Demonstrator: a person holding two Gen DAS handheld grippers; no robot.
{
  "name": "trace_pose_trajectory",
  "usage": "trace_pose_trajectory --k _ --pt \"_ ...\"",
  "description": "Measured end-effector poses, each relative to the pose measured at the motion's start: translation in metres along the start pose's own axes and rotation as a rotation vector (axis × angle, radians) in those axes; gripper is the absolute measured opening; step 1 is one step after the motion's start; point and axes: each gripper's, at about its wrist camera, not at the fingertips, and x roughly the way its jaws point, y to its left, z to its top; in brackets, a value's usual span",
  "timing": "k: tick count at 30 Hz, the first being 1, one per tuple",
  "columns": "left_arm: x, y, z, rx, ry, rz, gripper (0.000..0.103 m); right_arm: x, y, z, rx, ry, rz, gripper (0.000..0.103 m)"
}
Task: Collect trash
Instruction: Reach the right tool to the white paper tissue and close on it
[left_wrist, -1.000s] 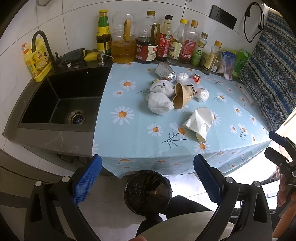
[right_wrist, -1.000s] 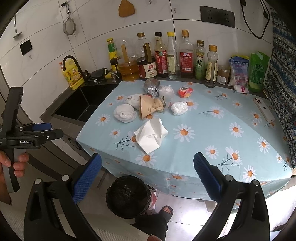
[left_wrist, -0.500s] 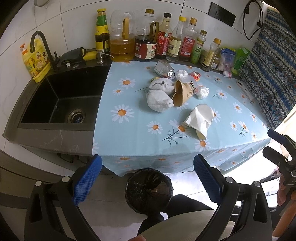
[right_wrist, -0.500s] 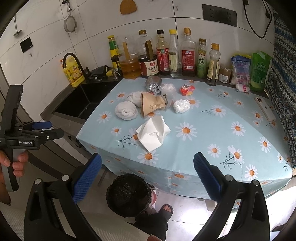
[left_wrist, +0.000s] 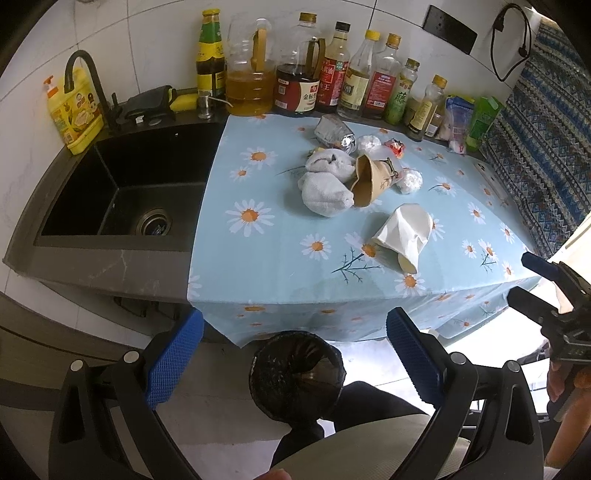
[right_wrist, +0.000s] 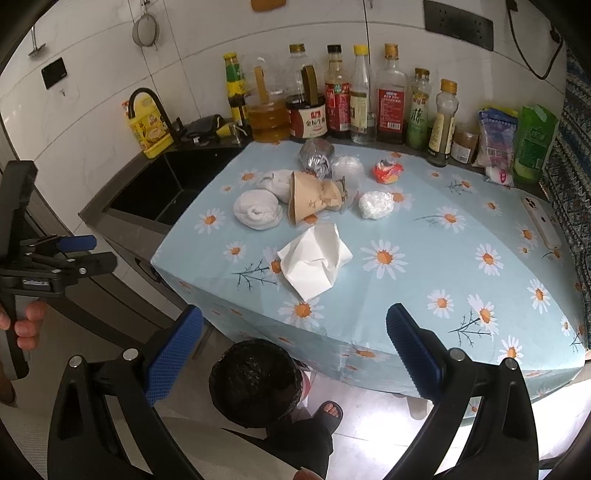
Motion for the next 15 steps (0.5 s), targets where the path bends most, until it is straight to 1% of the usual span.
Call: trace_pose_trajectory --k 3,6,10,15 --pt "0.003 0.005 -0.003 -0.014 0.011 -0.014 0.096 0.01 0.001 0.0 -0.005 0.015 0.005 0.098" --pt "0.009 0.007 -0.005 -0.024 0.036 -0.055 0.096 0.021 0.006 0.001 -0.042 0.016 -0.021 0.098" --pt "0.015 0.008 -0.009 -0.013 0.045 -0.06 0.096 0.04 0.012 0.004 -0.089 0.047 -0.012 0.098" --pt "0.025 0.017 -0.013 -0.048 0.071 -0.067 0.096 0.066 0.019 0.01 -0.148 0.078 -0.036 0.098"
